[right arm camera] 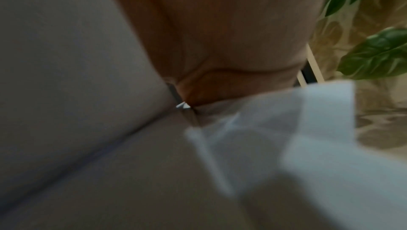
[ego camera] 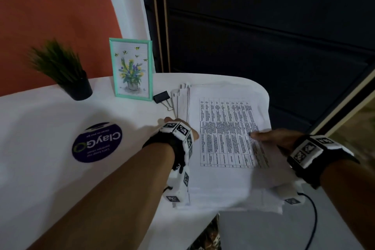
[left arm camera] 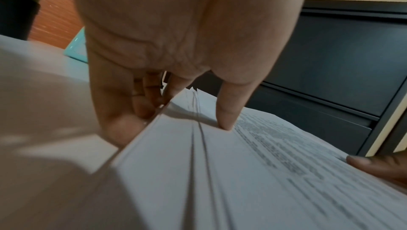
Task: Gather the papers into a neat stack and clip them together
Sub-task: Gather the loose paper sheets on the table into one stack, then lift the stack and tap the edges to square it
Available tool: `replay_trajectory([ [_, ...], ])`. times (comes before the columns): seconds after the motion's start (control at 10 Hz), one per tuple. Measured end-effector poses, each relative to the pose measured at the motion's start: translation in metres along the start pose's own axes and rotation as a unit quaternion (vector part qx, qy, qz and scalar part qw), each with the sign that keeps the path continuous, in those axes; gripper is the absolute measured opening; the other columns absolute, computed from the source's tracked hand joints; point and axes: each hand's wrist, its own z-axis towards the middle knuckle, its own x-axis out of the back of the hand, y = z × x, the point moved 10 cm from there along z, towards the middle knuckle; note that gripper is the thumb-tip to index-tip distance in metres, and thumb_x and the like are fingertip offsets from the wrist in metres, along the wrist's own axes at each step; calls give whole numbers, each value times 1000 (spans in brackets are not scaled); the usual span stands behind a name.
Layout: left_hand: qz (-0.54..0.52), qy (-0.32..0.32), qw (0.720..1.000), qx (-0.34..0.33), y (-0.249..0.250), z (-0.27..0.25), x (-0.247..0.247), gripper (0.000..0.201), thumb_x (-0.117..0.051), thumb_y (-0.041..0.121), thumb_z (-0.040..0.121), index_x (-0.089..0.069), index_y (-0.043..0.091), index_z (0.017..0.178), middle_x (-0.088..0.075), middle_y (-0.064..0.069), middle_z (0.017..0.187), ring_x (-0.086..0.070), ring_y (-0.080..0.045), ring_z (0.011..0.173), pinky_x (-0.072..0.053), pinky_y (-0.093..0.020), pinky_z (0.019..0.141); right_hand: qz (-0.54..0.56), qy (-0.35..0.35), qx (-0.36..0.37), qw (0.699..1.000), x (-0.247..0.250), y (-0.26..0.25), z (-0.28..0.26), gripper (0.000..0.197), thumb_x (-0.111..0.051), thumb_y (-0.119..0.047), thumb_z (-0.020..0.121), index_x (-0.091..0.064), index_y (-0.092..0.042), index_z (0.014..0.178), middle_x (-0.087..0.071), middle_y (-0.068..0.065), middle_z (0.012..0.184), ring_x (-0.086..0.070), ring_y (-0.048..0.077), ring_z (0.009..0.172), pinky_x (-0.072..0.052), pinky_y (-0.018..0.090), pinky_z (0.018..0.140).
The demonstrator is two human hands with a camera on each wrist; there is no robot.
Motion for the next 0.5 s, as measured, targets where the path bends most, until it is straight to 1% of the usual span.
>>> replay_trajectory([
  [0.1,-23,1,1000,10,-1,-4,-1,61,-64,40,82,-48,7,131,-42,-17,141,-45,-33,127,-38,-36,103,-52,12,-16,998,8,1,-7,60,-88,-22,55,-68,0,107,-73,19,97,-72,31,80,-58,46,79],
  [0.2,-31,1,1000,3,3,-22,1,65,-65,40,82,-45,7,133,-40,-17,142,-44,-33,128,-37,-36,104,-38,52,23,998,15,-17,-43,32,-78,-4,70,-68,-1,100,-73,17,91,-72,24,62,-59,31,54],
  [0.3,-55,-20,998,6,5,-28,-6,63,-64,39,83,-46,6,133,-46,-17,138,-47,-32,126,-39,-37,102,5,62,90,994,9,-39,-61,37,-64,12,77,-64,-1,112,-70,20,103,-70,30,77,-61,38,64],
  [0.4,-78,-62,995,7,6,-53,1,69,-48,49,92,-34,3,142,-37,-18,148,-39,-32,134,-33,-38,110,11,81,154,985,6,-66,-94,39,-62,13,77,-64,-5,112,-70,20,103,-69,35,87,-58,47,78],
  [0.5,-220,-113,969,5,-1,-61,0,105,-46,77,73,-21,9,149,-29,-14,154,-36,-31,137,-31,-38,113,57,79,228,969,6,-97,-139,37,-60,15,78,-65,-6,108,-72,16,96,-73,24,71,-60,35,59],
])
